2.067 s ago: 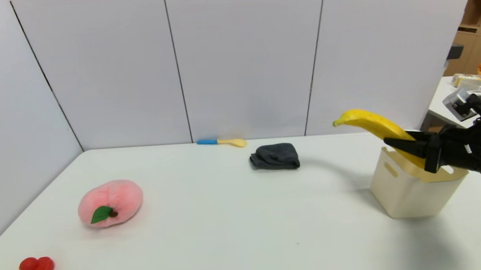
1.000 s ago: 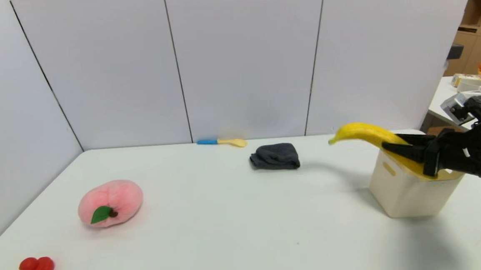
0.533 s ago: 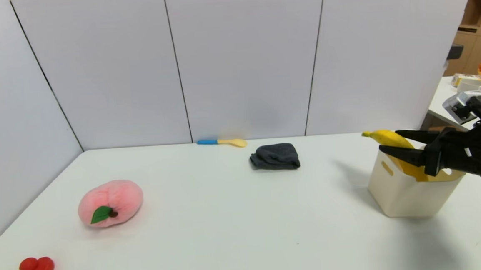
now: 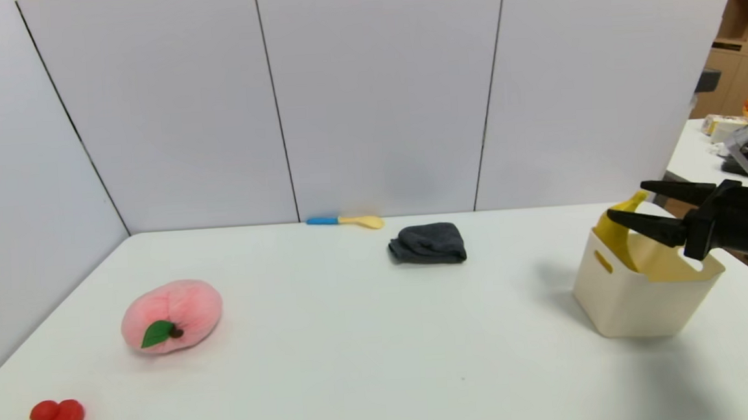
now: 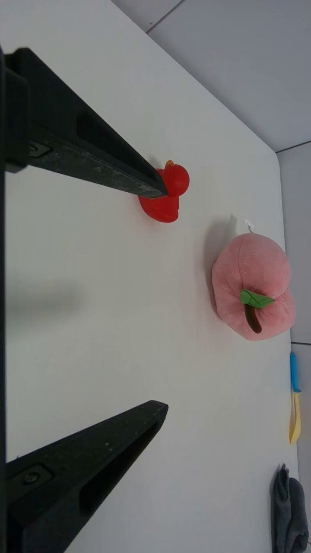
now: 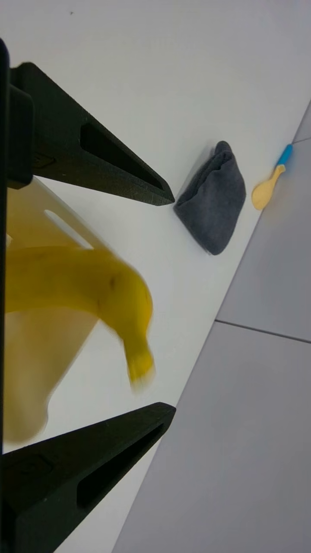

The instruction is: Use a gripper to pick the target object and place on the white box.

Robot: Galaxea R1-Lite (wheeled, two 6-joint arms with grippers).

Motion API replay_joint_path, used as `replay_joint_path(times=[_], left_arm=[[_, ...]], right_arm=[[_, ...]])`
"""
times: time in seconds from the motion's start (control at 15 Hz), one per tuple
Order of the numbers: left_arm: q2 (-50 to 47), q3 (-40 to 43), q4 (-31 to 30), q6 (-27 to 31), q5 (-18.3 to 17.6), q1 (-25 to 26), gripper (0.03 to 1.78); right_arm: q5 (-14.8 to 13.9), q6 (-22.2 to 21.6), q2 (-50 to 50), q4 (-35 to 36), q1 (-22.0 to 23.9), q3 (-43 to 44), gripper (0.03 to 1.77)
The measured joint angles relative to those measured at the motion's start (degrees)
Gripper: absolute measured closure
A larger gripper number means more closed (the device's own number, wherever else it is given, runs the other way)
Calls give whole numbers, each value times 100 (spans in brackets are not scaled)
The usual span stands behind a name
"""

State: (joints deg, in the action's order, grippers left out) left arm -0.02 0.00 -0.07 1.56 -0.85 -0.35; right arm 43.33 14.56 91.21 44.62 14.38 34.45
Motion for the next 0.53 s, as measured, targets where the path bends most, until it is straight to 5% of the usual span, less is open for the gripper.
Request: replay_joint_path(times=[0.27,0.53], left_arm=[[0,0,0,0,-2,0,12],[0,0,0,0,-2,2,12]], right_arm=[[-74,-679,-772,-82,187,-2,17],[-734,-1340,-1685,-162,262,-212,14]])
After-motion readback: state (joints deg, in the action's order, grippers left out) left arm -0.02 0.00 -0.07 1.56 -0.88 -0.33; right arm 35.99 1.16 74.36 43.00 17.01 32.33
